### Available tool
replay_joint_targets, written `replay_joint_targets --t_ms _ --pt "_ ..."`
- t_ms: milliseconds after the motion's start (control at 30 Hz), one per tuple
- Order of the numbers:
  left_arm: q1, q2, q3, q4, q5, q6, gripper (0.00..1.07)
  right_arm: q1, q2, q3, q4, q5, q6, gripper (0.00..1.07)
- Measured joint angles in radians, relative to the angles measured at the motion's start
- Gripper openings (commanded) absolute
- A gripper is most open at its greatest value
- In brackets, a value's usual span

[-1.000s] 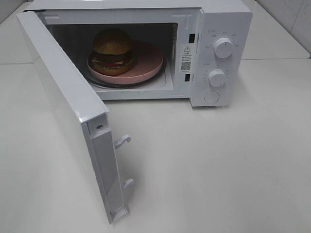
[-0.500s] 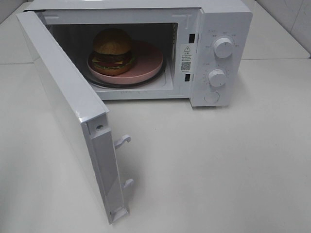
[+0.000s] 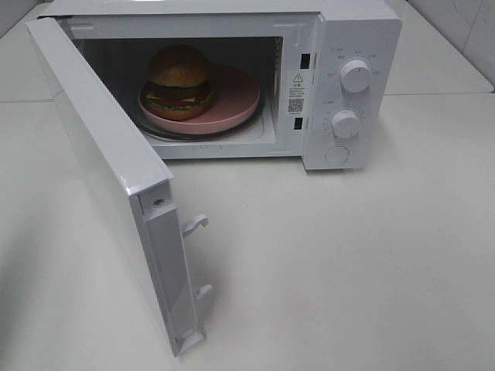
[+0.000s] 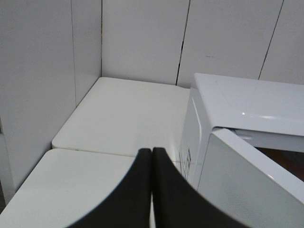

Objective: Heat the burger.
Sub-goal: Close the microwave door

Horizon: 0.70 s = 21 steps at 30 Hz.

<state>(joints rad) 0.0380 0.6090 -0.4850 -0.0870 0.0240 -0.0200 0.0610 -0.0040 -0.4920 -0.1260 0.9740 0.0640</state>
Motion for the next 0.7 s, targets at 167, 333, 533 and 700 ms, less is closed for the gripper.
replay_joint_targets --t_ms 167,333,533,700 --pt "0.000 0.074 0.084 0.000 -0.182 0.000 0.00 0.000 0.000 0.000 0.000 0.000 0.000 0.76" --pt "0.000 0.149 0.203 0.008 -0.398 0.000 0.00 0.000 0.000 0.000 0.000 0.000 0.000 0.76" --pt "0.000 0.273 0.249 0.058 -0.521 -0.034 0.00 0.000 0.000 0.000 0.000 0.000 0.000 0.76" --pt "0.000 0.409 0.249 0.180 -0.623 -0.117 0.00 0.000 0.000 0.000 0.000 0.000 0.000 0.76"
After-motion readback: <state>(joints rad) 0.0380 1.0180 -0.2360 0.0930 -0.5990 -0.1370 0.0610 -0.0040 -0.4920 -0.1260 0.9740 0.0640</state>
